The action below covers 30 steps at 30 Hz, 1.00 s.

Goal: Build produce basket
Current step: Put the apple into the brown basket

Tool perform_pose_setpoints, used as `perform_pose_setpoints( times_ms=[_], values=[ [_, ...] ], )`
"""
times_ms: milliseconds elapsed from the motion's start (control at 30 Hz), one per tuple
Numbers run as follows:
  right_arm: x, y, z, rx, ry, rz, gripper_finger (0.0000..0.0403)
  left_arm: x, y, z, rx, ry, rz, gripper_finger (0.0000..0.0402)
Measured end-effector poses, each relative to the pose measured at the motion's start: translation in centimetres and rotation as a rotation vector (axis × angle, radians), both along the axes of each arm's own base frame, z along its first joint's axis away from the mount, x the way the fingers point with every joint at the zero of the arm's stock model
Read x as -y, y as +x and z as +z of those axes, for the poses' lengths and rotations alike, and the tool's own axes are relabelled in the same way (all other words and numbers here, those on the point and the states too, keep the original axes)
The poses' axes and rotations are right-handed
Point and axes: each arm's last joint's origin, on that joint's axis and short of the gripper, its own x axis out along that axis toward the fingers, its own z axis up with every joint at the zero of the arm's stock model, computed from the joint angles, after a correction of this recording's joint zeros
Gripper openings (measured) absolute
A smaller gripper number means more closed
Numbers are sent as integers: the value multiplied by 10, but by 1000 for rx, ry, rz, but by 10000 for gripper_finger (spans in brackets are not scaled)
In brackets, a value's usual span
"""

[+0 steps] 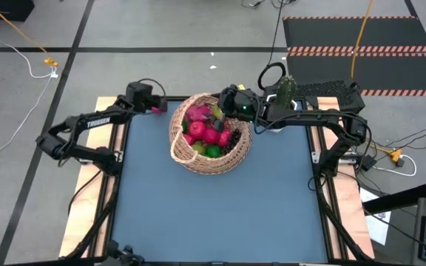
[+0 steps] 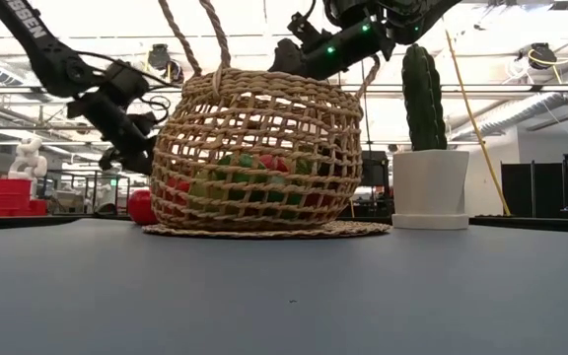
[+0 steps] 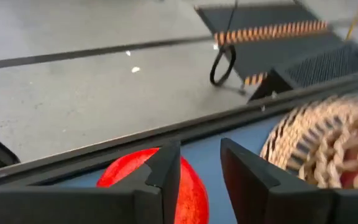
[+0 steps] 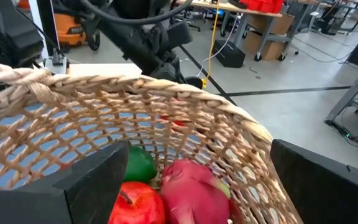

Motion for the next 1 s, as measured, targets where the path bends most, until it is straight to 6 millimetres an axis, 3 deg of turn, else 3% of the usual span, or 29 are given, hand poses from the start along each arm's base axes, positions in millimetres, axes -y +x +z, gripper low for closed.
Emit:
perform_pose_setpoints(
  times_ms=[333, 800, 1000],
  values=[
    [0, -1, -4, -41, 25, -7, 389, -6, 4, 13, -161, -79, -24, 98],
    [0, -2, -6, -49, 42, -11, 389, -7, -3, 9, -258, -76, -46, 97],
    [0, -2, -5, -38, 59, -19, 389, -14, -7, -1, -298, -103, -57, 97]
  ],
)
